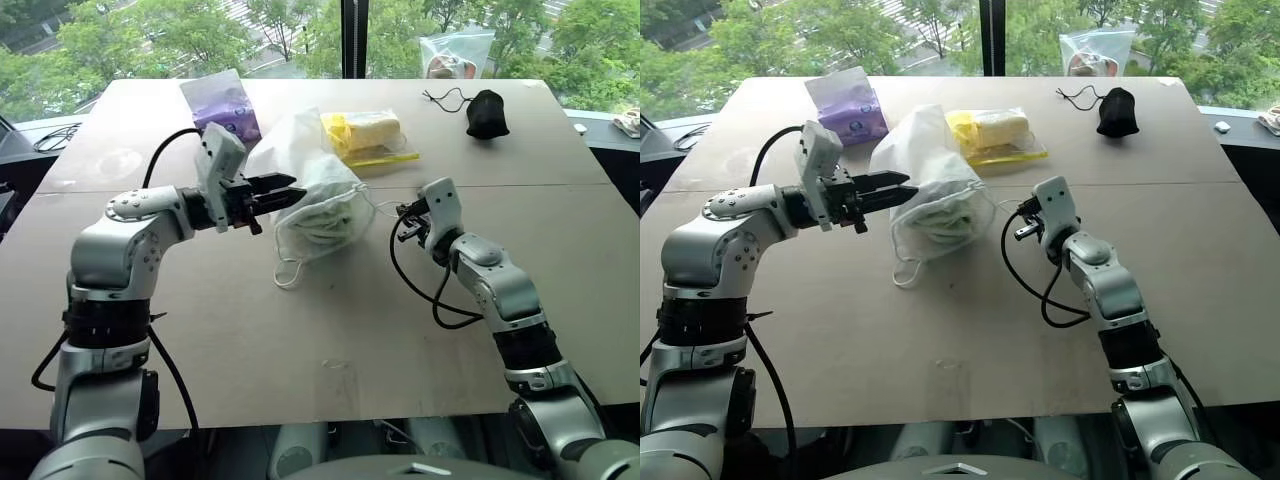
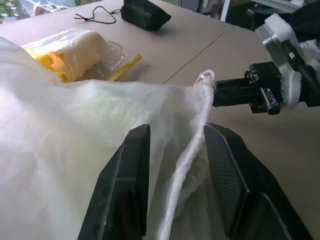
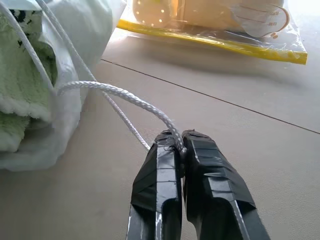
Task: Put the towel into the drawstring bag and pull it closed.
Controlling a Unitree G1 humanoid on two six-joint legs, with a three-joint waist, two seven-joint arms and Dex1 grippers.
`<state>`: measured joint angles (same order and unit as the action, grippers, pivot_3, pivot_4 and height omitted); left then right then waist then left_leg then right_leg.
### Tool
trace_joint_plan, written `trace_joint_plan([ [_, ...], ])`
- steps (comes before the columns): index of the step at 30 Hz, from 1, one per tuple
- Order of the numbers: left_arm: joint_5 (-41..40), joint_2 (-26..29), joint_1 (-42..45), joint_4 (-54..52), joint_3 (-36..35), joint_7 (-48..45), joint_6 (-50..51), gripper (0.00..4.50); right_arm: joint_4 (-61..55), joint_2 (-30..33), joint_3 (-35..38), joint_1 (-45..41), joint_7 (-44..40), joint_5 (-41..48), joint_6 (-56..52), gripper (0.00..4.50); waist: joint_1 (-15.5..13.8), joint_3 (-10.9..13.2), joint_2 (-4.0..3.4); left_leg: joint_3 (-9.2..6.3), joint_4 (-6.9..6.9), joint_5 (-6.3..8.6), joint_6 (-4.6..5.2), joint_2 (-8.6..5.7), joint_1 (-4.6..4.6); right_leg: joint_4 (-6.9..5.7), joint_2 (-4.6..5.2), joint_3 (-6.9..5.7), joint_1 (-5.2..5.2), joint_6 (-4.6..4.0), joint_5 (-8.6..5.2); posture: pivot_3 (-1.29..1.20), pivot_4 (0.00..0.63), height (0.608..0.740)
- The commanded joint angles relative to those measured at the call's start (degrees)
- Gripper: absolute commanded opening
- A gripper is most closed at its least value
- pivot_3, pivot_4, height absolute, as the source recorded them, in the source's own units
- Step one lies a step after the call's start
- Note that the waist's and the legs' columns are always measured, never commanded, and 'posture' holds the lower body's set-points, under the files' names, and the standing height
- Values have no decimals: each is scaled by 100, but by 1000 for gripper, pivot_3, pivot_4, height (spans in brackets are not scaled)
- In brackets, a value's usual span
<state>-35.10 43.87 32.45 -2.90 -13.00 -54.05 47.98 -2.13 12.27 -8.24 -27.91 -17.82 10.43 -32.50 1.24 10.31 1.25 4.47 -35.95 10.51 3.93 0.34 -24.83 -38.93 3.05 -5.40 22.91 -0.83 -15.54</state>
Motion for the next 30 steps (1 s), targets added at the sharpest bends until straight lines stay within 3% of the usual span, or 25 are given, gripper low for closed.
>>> trace_joint_plan([
  [1,-345,513,-985,-468,-505,-431,280,2863,-516,-41,22,67,-29,45,-140,0,8,0,-1,0,2,0,0,0,4,0,0,1,-2,0,0,0,150,740],
  [4,-126,562,-2074,-817,-432,-529,-120,2863,-659,-108,0,129,-16,27,-229,0,55,-1,-4,5,8,1,-2,-1,11,5,4,7,-8,-2,1,0,150,740],
  [7,355,67,-2488,-856,-81,6,-774,2863,-750,-155,-39,179,-27,-4,-296,0,-42,0,-5,-4,8,2,-3,-1,8,8,8,1,-9,-3,1,0,150,740],
  [18,2800,-1452,-2255,220,1577,2129,-2713,2863,-909,-140,-28,270,-85,-33,-465,0,-203,-28,-34,-15,3,17,-26,-1,15,3,14,-14,-20,-4,1,0,150,740],
  [24,3357,-1680,-2284,644,1757,2629,-3566,202,-1004,-180,107,342,-19,7,-466,0,-199,-60,-50,-13,2,17,-21,-1,21,1,13,-15,-25,-4,2,0,150,740],
  [30,3823,-1327,-1808,1332,636,4279,-4730,57,-1160,-151,506,71,15,22,172,0,-145,-67,-57,-15,2,21,14,12,28,-8,-3,-15,-23,7,-4,0,150,740],
])
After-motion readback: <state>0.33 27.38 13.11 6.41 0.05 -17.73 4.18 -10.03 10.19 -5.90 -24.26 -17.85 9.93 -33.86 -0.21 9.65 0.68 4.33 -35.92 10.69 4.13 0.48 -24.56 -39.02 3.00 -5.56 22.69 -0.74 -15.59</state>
